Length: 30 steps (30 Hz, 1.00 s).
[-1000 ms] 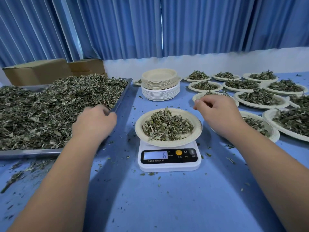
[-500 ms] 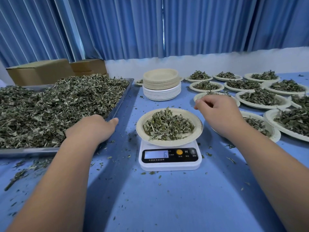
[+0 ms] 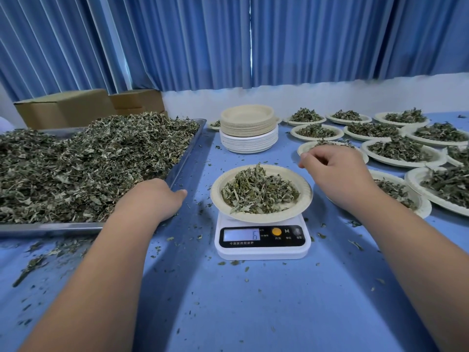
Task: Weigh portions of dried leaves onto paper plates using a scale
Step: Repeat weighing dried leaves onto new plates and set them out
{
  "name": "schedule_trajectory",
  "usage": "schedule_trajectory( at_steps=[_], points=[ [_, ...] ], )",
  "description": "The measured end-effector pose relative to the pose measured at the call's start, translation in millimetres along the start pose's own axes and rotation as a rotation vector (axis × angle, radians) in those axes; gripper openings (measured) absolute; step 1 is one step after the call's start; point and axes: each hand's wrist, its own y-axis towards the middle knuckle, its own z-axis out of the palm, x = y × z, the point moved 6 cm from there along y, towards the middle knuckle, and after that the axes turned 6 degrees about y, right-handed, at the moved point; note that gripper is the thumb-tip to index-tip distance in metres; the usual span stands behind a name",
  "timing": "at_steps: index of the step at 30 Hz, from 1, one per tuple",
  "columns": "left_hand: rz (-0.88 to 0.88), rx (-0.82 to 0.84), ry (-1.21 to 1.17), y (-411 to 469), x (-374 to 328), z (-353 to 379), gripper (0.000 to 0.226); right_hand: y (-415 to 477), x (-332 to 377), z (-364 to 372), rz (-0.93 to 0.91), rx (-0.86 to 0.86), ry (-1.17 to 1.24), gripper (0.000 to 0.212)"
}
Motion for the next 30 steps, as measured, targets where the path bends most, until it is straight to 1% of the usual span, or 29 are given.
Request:
schedule_trajectory(
  at_steps=[2,5,7,10,15,18,21,23,25,28,30],
  points=[
    [-0.005,-0.021,-0.024,-1.3,-0.2,-2.9,0.049,-0.4,0.3,0.0,0.0,0.0,0.006,0.028],
    [-0.012,-0.012,-0.088,-1.2,1.5,-5.6,0.061,-0.7,0.6,0.0,0.003,0.003,0.006,0.028],
    [-0.016,-0.002,-0.127,-0.9,2.3,-6.4,0.063,-0.8,0.4,0.2,0.004,0.006,0.006,0.028],
    [-0.023,-0.015,-0.166,-1.3,4.5,-8.4,0.058,-0.8,-0.2,0.9,0.005,0.009,-0.013,0.03],
    [-0.005,-0.125,-0.258,-0.1,12.0,-19.1,0.053,-0.4,1.7,0.0,-0.002,0.011,-0.02,0.03],
    [-0.005,-0.16,-0.269,1.3,16.5,-23.2,0.047,-0.9,1.7,-0.3,0.0,0.013,-0.013,0.03],
    [-0.02,-0.176,-0.238,1.2,22.4,-25.1,0.052,-1.0,1.9,-0.9,0.002,0.01,-0.013,0.03],
    [-0.042,-0.134,-0.183,0.8,25.0,-24.2,0.051,-1.4,3.1,-0.9,-0.001,0.012,-0.017,0.03],
    [-0.046,-0.047,-0.093,0.2,23.6,-20.2,0.054,-1.7,4.0,-0.8,-0.003,0.014,-0.017,0.029],
    [-0.029,0.062,0.013,-7.7,18.6,-17.3,0.073,-1.1,4.1,-1.0,0.002,0.017,-0.014,0.029],
    [-0.009,0.115,0.065,-12.7,15.1,-15.7,0.079,-0.5,4.0,-1.7,0.0,0.015,-0.022,0.031]
  ],
)
